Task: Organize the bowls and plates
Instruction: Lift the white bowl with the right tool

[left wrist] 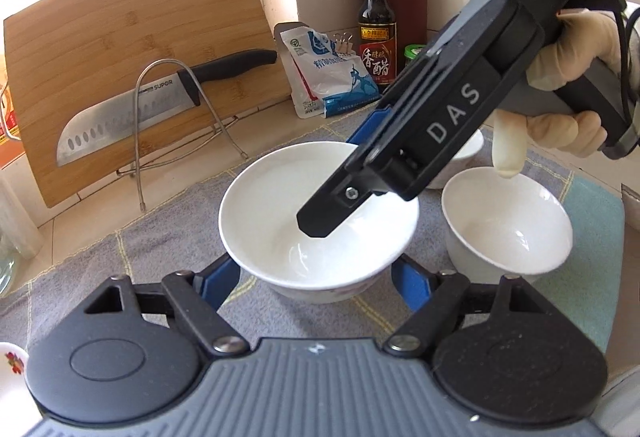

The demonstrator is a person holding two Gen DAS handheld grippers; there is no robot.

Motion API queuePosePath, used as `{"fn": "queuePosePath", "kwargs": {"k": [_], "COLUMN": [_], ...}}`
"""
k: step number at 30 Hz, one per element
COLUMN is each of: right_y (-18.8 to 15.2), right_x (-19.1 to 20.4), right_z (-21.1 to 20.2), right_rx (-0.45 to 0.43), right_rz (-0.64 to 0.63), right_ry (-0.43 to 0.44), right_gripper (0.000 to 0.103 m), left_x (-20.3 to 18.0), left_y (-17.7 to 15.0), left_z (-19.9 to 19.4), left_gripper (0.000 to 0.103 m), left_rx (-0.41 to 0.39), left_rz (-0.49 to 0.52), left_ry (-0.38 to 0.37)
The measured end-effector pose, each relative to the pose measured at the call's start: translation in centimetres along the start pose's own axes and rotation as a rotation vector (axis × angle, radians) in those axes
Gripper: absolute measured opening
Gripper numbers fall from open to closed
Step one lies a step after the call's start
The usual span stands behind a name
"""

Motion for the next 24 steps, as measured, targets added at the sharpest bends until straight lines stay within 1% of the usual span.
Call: {"fn": "queuePosePath", "kwargs": {"k": [6,15,24], "right_y": [-0.8,-2.3,-3.8], "right_x": [3.4,7.8,10.4], "right_z": [0.3,1.1,1.7], "right_rx": [0.007,0.031,0.059], "right_rz": [-0.016,-0.023,0.000], "right_ry": [0.016,0.028,0.029], "right_gripper": [0.075,0.075,0.075], "left_x": [0.5,1.0,1.3], "left_y": [-1.9,-5.0,-7.0], "left_z": [-2.6,-6.0,-7.7], "left_gripper": [0.082,0.082,0.082], "left_rx": [0.016,0.046,0.071], "left_rz": [-0.011,-0.018,-0.008], "left_ry": [0.004,-0.014,-0.049]}}
Point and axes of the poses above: each gripper's, at about its wrist camera, not at the fingertips, and z roughly the way its jaws point, x to its left, y to its top, the point moved 3 cm from there along z, roughly the way its jaws point
